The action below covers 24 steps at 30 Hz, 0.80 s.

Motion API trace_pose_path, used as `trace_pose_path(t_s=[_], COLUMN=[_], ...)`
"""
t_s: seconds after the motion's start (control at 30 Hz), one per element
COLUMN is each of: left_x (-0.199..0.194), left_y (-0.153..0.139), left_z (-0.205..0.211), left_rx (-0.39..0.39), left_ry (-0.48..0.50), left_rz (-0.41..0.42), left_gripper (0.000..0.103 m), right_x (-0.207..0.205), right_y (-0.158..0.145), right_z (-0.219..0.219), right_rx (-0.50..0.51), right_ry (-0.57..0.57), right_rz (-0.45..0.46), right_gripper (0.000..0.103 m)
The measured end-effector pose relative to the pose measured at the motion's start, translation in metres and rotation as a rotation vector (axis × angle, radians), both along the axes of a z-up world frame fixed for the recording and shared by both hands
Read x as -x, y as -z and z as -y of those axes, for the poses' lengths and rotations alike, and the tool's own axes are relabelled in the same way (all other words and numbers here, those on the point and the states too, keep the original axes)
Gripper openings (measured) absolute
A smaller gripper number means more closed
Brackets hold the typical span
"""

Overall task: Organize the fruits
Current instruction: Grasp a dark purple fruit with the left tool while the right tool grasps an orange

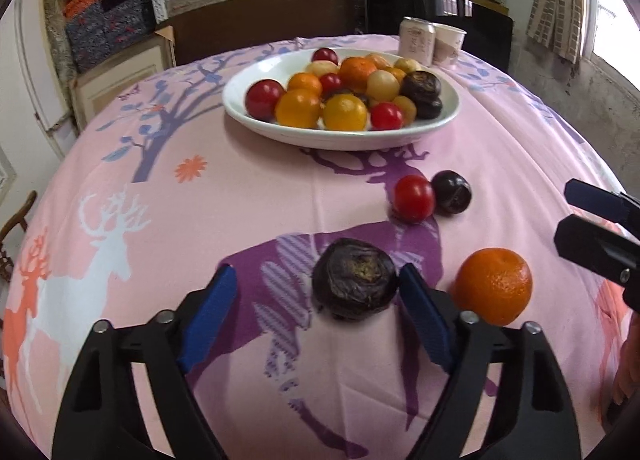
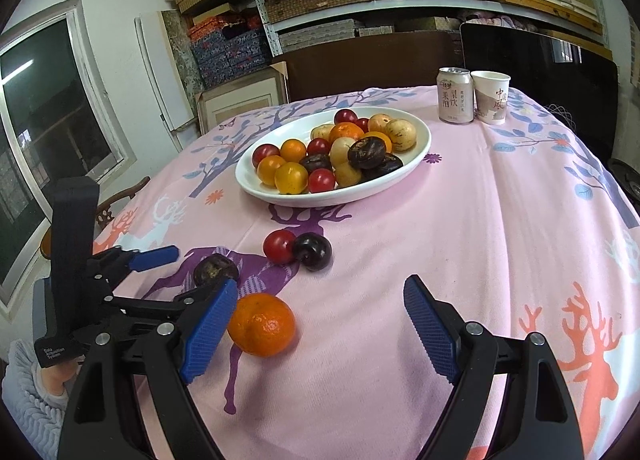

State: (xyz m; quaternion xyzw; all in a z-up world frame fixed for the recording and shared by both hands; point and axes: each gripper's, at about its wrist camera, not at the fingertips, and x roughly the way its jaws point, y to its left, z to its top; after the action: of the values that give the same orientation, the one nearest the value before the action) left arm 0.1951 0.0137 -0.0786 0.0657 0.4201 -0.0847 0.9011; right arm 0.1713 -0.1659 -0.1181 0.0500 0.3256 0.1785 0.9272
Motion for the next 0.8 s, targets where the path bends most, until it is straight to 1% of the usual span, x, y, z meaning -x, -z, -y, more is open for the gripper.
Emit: trace_pose_path(t_s=[0.03, 0.1, 0.13, 0.2, 0.27, 0.47, 0.6, 0.7, 0.8], left_x=[-0.001, -0.001, 0.0, 0.001, 0.002, 0.002, 0.001, 0.001, 0.001], left_y=[0.002, 0.003, 0.003, 0.004, 0.004, 0.001, 0.0, 0.0, 0.0], left_z=[0.002, 0.006, 0.008, 0.012, 0.012, 0.005, 0.0, 0.0, -0.001], left_rx=[0.002, 0.019, 0.022, 0.002, 0.007, 0.002, 0.007, 0.004, -0.002], left_ry=[0.012, 0.042, 0.058, 0.061, 0.062, 0.009, -0.016, -0.013, -0.01], left_rz=[-0.011, -0.025, -0.025, -0.015, -0.011, 0.004, 0.002, 0.002, 0.002], left_gripper=[0.065, 0.047, 0.042, 0.042, 0.042, 0.042, 0.042, 0.042, 0.042], right_x=[0.0, 0.0, 0.0, 0.0, 0.0, 0.0, 0.0, 0.003, 0.003], right_y=[0.0, 0.001, 0.002, 0.003, 0.004, 0.007, 0.012, 0.016, 0.018], right_z=[-0.001, -0.003, -0.004, -0.007, -0.009, -0.012, -0.021, -0.032, -0.037], right_rx=[0.002, 0.01, 0.014, 0.028, 0.036, 0.043, 0.068, 0.101, 0.105], right_ry=[-0.002, -0.008, -0.011, -0.019, -0.024, -0.036, -0.069, -0.097, -0.115], right_rz=[-0.001, -0.002, -0.003, -0.007, -0.01, -0.02, -0.037, -0.037, -0.045], right_gripper=[0.086, 0.086, 0.086, 0.086, 0.086, 0.086, 0.086, 0.086, 0.086])
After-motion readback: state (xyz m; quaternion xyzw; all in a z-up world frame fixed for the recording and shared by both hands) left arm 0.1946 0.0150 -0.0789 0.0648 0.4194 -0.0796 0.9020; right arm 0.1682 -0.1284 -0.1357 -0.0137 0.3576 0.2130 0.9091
